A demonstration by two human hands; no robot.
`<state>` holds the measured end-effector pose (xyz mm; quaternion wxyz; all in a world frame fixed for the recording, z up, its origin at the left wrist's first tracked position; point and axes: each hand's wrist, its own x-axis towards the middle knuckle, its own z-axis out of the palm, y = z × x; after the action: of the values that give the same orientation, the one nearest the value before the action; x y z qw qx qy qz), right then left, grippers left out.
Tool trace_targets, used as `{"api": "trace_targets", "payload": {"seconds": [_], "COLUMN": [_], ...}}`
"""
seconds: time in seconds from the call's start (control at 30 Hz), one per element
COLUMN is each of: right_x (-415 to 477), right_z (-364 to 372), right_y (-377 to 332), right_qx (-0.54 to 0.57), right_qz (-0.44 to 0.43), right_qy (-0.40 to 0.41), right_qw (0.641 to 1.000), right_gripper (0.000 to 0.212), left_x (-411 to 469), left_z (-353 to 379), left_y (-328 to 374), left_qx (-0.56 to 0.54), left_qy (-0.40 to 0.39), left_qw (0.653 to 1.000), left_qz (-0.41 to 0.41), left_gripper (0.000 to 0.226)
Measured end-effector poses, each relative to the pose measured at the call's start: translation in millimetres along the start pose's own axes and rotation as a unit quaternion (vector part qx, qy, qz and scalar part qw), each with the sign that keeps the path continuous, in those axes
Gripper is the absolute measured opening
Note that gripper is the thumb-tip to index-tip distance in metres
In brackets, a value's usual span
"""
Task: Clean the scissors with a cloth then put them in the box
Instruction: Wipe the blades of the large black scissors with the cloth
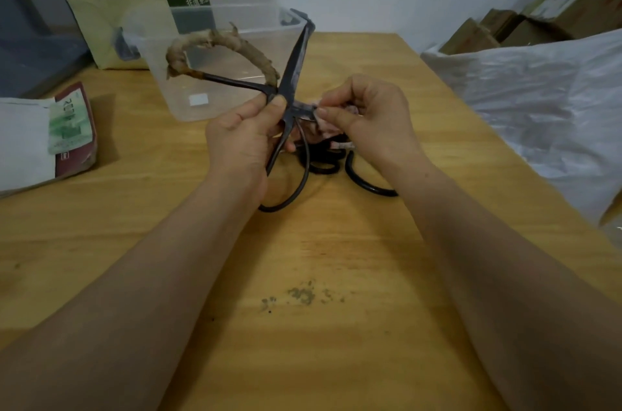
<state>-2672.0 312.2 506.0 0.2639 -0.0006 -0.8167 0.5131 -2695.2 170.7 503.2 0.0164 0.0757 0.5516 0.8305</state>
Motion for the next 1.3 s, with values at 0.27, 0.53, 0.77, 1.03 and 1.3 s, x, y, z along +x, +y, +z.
{"api": "trace_targets", "payload": {"seconds": [0.27,0.53,0.77,1.03,1.3], "right_x": [2.8,-1.7,3.7,3.9,3.5], "right_z": [-7.0,9.1,-3.6,-0.9,2.2], "right_y": [8.9,-5.9,9.7,11.0,5.2], "right_qx": [-0.034,0.013,-0.036,-0.026,-0.006], "right_qz": [-0.001,-0.03,-0.014,-0.029,-0.029], "right_qy": [0.003,-0.018,0.012,-0.022,-0.018], "right_qw": [0.999,0.999,0.999,0.999,0.999], "right_gripper": [0.022,0.011,0.019,0.025,0.027], "left_x": [2.6,-2.1,2.2,-0.6,-1.0], "left_z": [-5.3,0.2,-5.1,-3.3,-1.8], "left_y": [3.3,-0.7,4.7,3.7,5.4], "left_qx": [-0.016,0.004,-0.01,-0.003,-0.002], "left_qy": [0.014,-0.006,0.009,0.012,0.003], "left_qw": [1.0,1.0,1.0,1.0,1.0], "left_qz": [-0.008,0.001,0.011,0.001,0.012], "left_gripper": [0.023,0.026,0.007,0.015,0.007]}}
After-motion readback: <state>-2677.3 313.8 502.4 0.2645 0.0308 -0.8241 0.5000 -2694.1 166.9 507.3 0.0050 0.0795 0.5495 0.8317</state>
